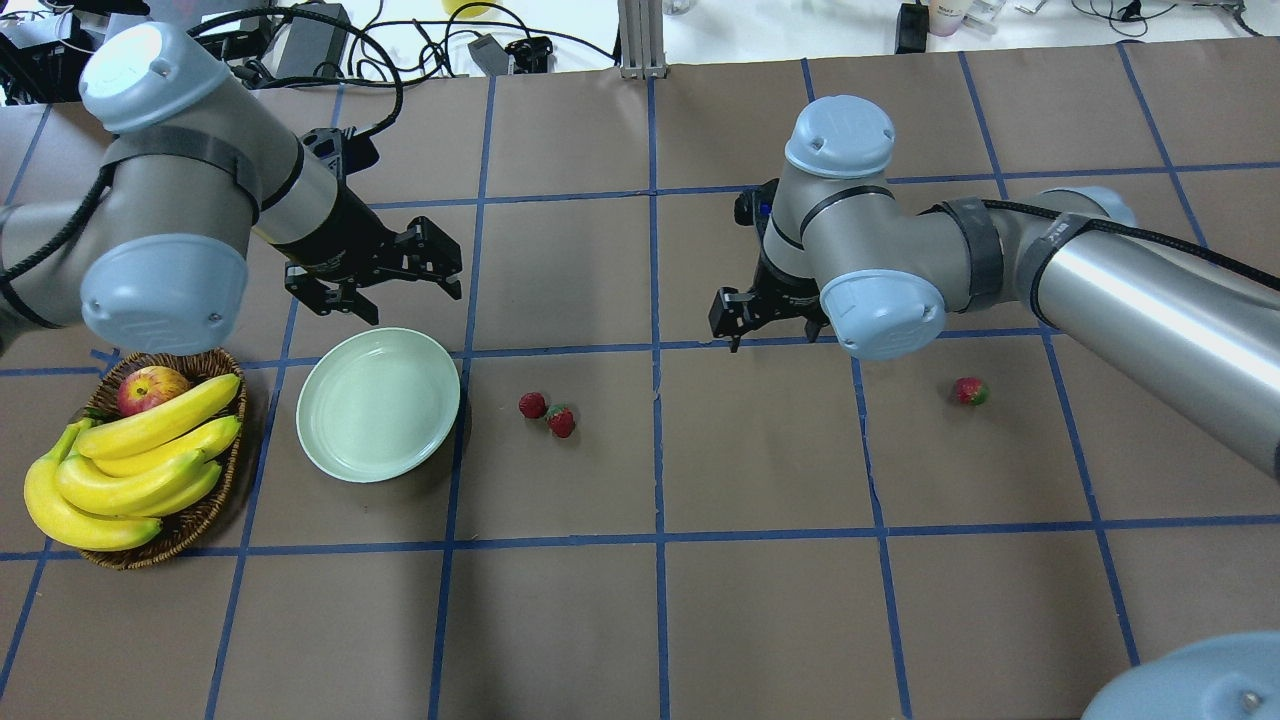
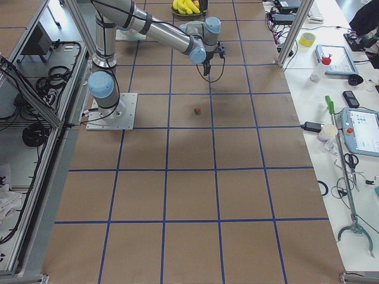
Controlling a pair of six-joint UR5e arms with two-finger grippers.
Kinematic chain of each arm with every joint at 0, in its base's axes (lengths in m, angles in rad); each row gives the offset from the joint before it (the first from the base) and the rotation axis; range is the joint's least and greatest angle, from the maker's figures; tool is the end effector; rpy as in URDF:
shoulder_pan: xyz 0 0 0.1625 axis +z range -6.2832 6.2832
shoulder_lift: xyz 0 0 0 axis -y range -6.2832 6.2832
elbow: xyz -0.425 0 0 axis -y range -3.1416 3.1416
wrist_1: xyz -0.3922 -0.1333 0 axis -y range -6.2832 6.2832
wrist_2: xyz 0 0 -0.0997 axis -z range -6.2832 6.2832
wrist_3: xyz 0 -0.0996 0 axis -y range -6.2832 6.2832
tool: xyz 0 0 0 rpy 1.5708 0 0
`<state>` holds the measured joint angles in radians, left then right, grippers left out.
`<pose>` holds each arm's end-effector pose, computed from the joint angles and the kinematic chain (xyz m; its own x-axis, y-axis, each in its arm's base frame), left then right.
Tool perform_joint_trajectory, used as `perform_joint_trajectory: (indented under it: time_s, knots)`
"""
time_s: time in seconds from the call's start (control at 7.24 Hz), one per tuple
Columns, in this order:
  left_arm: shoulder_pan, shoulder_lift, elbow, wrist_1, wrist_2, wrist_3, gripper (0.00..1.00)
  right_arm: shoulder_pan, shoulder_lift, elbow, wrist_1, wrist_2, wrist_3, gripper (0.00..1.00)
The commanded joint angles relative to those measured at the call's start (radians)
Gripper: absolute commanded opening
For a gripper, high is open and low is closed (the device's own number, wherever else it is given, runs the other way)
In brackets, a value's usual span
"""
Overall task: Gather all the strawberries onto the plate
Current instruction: 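Grasp the lone far strawberry with the right gripper while the left approaches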
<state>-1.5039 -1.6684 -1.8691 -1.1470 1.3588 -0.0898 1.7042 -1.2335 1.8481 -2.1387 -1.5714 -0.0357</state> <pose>-0.1201 -0.5148 0.3397 -0.9659 -0.1487 0.2120 -0.1541 0.9880 -0.0089 0.2060 -0.5334 0.2333 -0.9857 -0.1683 -0.0011 -0.1682 0.9847 0.0467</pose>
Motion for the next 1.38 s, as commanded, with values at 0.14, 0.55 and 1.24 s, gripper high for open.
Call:
perform_joint_trajectory:
  time_s: [0.14, 0.55, 1.24]
  knots:
    - [-0.128, -0.098, -0.036, 0.112, -0.015, 0.045, 1.00, -0.247, -0.007, 0.081, -0.018, -0.157, -0.287, 1.00]
    - [-0.153, -0.174, -0.137, 0.240, -0.017, 0.304, 1.00, -0.339, 0.002, 0.143, -0.012, -0.141, -0.397, 0.98]
    - [-0.159, -0.229, -0.177, 0.243, -0.090, 0.324, 1.00, -0.347, -0.001, 0.178, -0.009, -0.151, -0.463, 0.00]
